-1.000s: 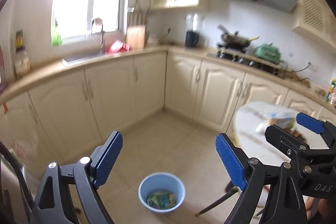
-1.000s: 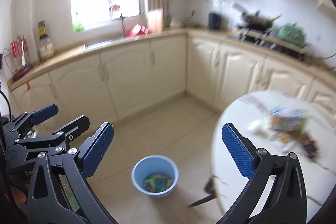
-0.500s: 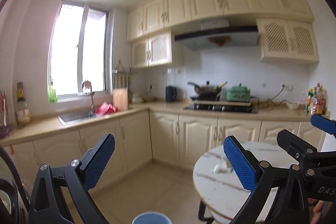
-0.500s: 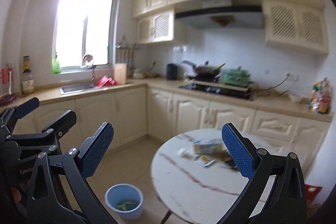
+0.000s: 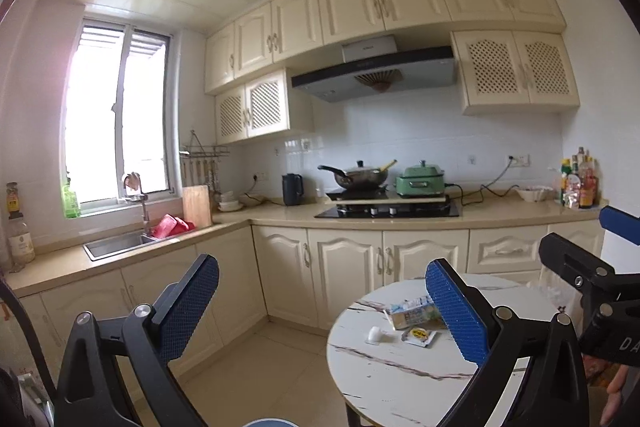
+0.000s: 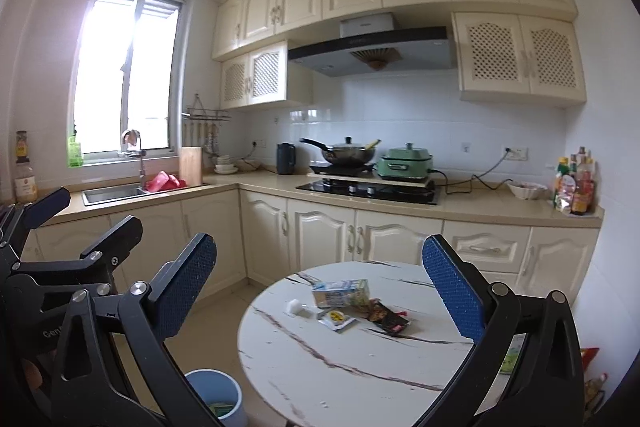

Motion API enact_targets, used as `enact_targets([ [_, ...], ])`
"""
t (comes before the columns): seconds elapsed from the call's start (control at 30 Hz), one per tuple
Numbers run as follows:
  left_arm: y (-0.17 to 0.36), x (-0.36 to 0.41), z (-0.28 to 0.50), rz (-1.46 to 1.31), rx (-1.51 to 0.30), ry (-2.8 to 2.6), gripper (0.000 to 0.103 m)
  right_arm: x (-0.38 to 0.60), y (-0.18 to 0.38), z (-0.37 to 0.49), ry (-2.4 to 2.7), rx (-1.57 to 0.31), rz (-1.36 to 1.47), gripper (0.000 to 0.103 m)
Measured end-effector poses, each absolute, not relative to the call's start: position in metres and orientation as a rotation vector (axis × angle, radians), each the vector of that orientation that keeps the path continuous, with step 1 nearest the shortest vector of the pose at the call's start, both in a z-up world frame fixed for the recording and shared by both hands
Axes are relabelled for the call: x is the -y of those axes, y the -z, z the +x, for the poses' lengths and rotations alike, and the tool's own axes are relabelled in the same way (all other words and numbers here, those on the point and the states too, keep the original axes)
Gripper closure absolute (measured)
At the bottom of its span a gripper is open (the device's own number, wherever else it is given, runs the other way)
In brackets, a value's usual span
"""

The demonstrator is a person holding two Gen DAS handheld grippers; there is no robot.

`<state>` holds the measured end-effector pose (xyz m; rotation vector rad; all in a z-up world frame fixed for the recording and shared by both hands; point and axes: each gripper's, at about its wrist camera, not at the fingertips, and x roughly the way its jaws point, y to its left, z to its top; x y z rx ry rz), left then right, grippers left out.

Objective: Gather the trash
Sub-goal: 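Move both tools back toward the table, then close the right gripper on the black snack packet and lift it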

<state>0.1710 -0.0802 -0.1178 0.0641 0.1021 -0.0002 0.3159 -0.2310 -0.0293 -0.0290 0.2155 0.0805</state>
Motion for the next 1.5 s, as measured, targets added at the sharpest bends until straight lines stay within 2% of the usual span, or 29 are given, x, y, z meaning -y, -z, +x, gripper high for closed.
enact_targets([
  [0.23, 0.126, 0.082, 0.253, 0.058, -0.266, 0.061, 0.001, 0.282, 0.057, 0.357, -0.012, -0.316, 0.003, 0.000],
  [0.4, 0.145, 0.084, 0.325, 0.057, -0.418, 0.079, 0.001, 0.322, 0.096, 0.407, 0.011, -0.449, 0.022, 0.000],
  [0.73, 0.182, 0.101, 0.487, 0.044, -0.686, 0.104, 0.001, 0.359, 0.227, 0.551, -0.092, -0.840, -0.089, 0.000],
  [0.9, 0.198, 0.096, 0.542, 0.067, -0.761, 0.098, 0.001, 0.357, 0.278, 0.606, -0.130, -0.955, -0.130, 0.000],
  [0.97, 0.204, 0.092, 0.556, 0.062, -0.775, 0.094, 0.001, 0.355, 0.289, 0.621, -0.162, -0.978, -0.141, 0.004],
  [1.1, 0.218, 0.090, 0.576, 0.059, -0.792, 0.097, 0.001, 0.357, 0.305, 0.635, -0.186, -1.011, -0.129, 0.034],
  [1.27, 0.236, 0.096, 0.600, 0.051, -0.808, 0.119, 0.001, 0.366, 0.314, 0.639, -0.222, -1.022, -0.127, 0.038],
  [1.47, 0.253, 0.101, 0.627, -0.004, -0.856, 0.191, 0.001, 0.380, 0.311, 0.638, -0.246, -1.022, -0.099, 0.058],
  [1.5, 0.255, 0.099, 0.629, -0.009, -0.864, 0.197, 0.001, 0.383, 0.311, 0.638, -0.249, -1.018, -0.089, 0.065],
])
